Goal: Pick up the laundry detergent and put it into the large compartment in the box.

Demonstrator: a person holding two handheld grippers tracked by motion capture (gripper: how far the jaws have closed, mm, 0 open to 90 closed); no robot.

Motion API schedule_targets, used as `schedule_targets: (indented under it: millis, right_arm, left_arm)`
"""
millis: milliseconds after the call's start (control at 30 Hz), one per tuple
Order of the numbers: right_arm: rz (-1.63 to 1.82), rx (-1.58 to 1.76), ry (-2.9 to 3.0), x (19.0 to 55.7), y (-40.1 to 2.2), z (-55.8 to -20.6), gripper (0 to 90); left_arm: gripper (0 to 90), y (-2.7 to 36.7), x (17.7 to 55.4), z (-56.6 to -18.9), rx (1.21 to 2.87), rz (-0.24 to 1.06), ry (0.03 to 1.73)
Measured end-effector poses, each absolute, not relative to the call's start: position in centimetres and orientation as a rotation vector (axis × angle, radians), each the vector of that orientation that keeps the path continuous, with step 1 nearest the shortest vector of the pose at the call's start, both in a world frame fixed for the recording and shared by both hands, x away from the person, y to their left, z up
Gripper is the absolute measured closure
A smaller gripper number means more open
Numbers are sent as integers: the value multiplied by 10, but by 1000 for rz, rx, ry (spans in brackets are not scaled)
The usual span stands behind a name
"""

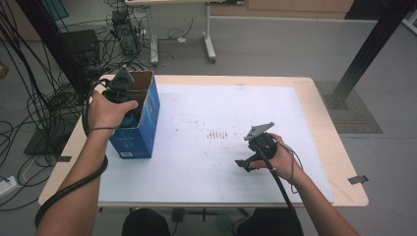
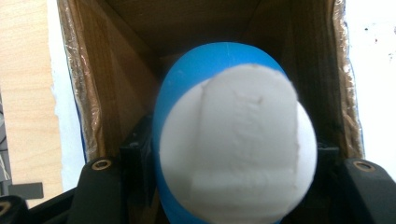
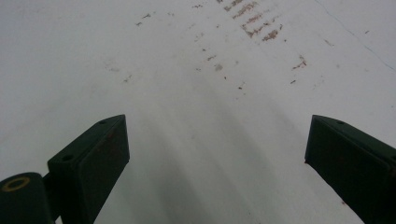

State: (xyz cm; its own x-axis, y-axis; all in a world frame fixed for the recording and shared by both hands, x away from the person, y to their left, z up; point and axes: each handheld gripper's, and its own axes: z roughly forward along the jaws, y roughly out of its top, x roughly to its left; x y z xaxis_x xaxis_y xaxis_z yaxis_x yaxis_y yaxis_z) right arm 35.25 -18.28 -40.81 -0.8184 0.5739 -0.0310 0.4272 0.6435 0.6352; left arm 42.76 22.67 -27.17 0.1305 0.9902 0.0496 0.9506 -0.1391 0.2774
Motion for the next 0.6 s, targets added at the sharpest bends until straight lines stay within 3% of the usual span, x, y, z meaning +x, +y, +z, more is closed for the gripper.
schedule_targets:
  millis: [600]
  right_arm:
    - [924, 814, 2634, 353, -183, -408, 61]
  left_arm:
    - [376, 228, 428, -272, 2207, 329, 1938]
